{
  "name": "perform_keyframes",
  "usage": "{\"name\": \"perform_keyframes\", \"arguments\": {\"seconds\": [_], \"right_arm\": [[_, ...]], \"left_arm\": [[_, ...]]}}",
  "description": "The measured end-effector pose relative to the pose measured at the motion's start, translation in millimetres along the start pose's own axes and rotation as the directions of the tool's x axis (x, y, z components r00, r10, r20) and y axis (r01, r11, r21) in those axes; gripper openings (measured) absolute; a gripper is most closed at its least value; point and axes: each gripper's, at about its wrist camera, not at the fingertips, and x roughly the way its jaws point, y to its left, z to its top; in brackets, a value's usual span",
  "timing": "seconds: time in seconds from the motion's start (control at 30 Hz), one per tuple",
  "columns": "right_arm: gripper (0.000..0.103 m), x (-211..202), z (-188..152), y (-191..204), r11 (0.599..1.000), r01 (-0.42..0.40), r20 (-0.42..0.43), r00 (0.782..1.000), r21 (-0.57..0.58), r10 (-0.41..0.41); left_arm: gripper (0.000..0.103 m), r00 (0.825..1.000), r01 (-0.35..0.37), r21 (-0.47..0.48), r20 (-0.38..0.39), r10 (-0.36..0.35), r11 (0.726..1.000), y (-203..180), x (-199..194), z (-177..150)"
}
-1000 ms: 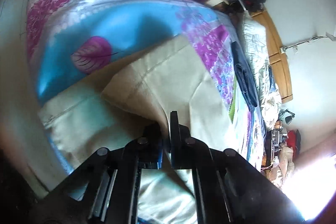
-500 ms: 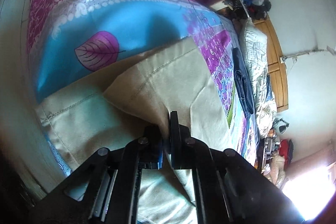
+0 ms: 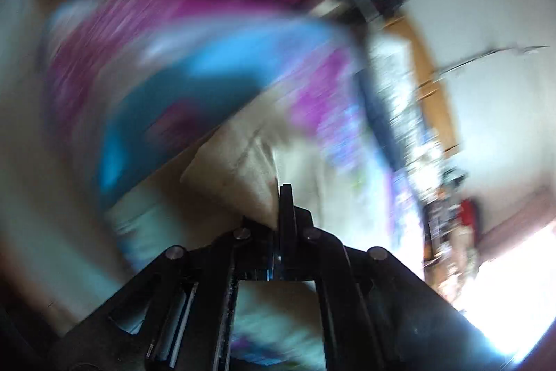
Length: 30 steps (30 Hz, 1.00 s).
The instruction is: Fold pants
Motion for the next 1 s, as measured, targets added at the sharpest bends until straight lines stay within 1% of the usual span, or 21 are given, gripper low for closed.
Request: {"name": "perform_keyframes", "arguments": {"seconds": [0.03, 0.07, 0.1, 0.13, 0.17, 0.23, 0.27, 0.33, 0.37, 0.4, 0.43, 0.5, 0.53, 0.63, 0.67, 0.73, 0.8, 0.87, 0.9, 0.97, 1.0], "right_arm": [[0.005, 12, -10, -17, 0.999, 0.032, -0.032, 0.999, 0.034, -0.031], [0.005, 16, -17, -24, 0.998, 0.041, -0.028, 0.999, 0.038, -0.04], [0.005, 17, -19, -25, 0.998, 0.044, -0.009, 0.999, 0.037, -0.043], [0.005, 19, -18, -26, 0.998, 0.038, 0.001, 0.999, 0.043, -0.038], [0.005, 20, -15, -23, 0.998, 0.039, 0.003, 0.999, 0.039, -0.039], [0.005, 19, -8, -16, 0.999, 0.048, -0.001, 0.999, 0.005, -0.048], [0.005, 11, -5, -10, 0.999, 0.03, 0.008, 1.0, -0.019, -0.03], [0.005, -13, -3, 0, 0.997, -0.03, 0.06, 0.998, -0.065, 0.034], [0.005, -18, -3, 0, 0.996, -0.014, 0.069, 0.997, -0.085, 0.02], [0.005, -16, -4, -3, 0.995, 0.008, 0.053, 0.999, -0.096, -0.003], [0.005, -6, -7, -8, 0.995, 0.036, 0.019, 0.999, -0.093, -0.034], [0.005, 21, -15, -18, 0.988, 0.118, -0.063, 0.99, -0.099, -0.124], [0.005, 26, -19, -21, 0.985, 0.133, -0.07, 0.988, -0.11, -0.141], [0.005, 20, -19, -25, 0.992, 0.101, -0.034, 0.994, -0.081, -0.104], [0.005, 20, -19, -27, 0.992, 0.097, -0.037, 0.994, -0.078, -0.1], [0.005, 21, -20, -28, 0.99, 0.108, -0.048, 0.992, -0.085, -0.113], [0.005, 21, -22, -28, 0.989, 0.11, -0.044, 0.992, -0.097, -0.115], [0.006, 26, -24, -29, 0.988, 0.122, -0.067, 0.989, -0.098, -0.129], [0.006, 25, -24, -28, 0.987, 0.125, -0.066, 0.989, -0.102, -0.132], [0.006, 16, -25, -29, 0.989, 0.112, -0.032, 0.993, -0.095, -0.116], [0.006, 14, -25, -33, 0.987, 0.135, -0.031, 0.99, -0.092, -0.138]], "left_arm": [[0.004, 0.998, -0.034, -0.068, -0.058, 0.03, 0.997, 27, 13, -8], [0.006, 0.999, -0.005, -0.115, -0.049, -0.001, 0.993, 40, 13, -12], [0.006, 0.999, 0.035, -0.155, -0.013, -0.037, 0.987, 47, 8, -16], [0.006, 0.999, 0.037, -0.163, 0.011, -0.035, 0.986, 47, 4, -18], [0.006, 0.999, 0.029, -0.149, 0.024, -0.026, 0.988, 44, 2, -18], [0.006, 1.0, 0.002, -0.099, 0.02, 0.0, 0.995, 36, 2, -18], [0.004, 1.0, -0.003, -0.082, 0.012, 0.004, 0.997, 31, 1, -16], [0.004, 0.998, 0.046, -0.059, 0.041, -0.044, 0.997, 22, -13, -11], [0.004, 0.996, 0.057, -0.022, 0.068, -0.055, 0.998, 18, -21, -12], [0.004, 0.997, 0.026, 0.02, 0.078, -0.028, 0.999, 16, -25, -13], [0.005, 0.998, -0.012, 0.047, 0.061, 0.009, 0.999, 21, -21, -14], [0.005, 0.997, -0.072, 0.023, -0.002, 0.072, 0.997, 36, -1, -15], [0.004, 0.997, -0.081, 0.018, -0.006, 0.081, 0.997, 40, 4, -17], [0.004, 0.995, -0.093, 0.051, 0.026, 0.091, 0.994, 35, -2, -14], [0.005, 0.995, -0.093, 0.059, 0.029, 0.091, 0.994, 33, -3, -13], [0.006, 0.994, -0.105, 0.076, 0.017, 0.104, 0.992, 35, -3, -13], [0.008, 0.993, -0.116, 0.086, 0.019, 0.115, 0.989, 28, 3, -12], [0.008, 0.993, -0.113, 0.074, 0.025, 0.111, 0.991, 24, 6, -11], [0.009, 0.993, -0.112, 0.067, 0.031, 0.11, 0.991, 26, 4, -12], [0.012, 0.991, -0.132, 0.065, 0.042, 0.129, 0.989, 27, 0, -15], [0.015, 0.988, -0.15, 0.075, 0.049, 0.147, 0.986, 25, -4, -16]]}}
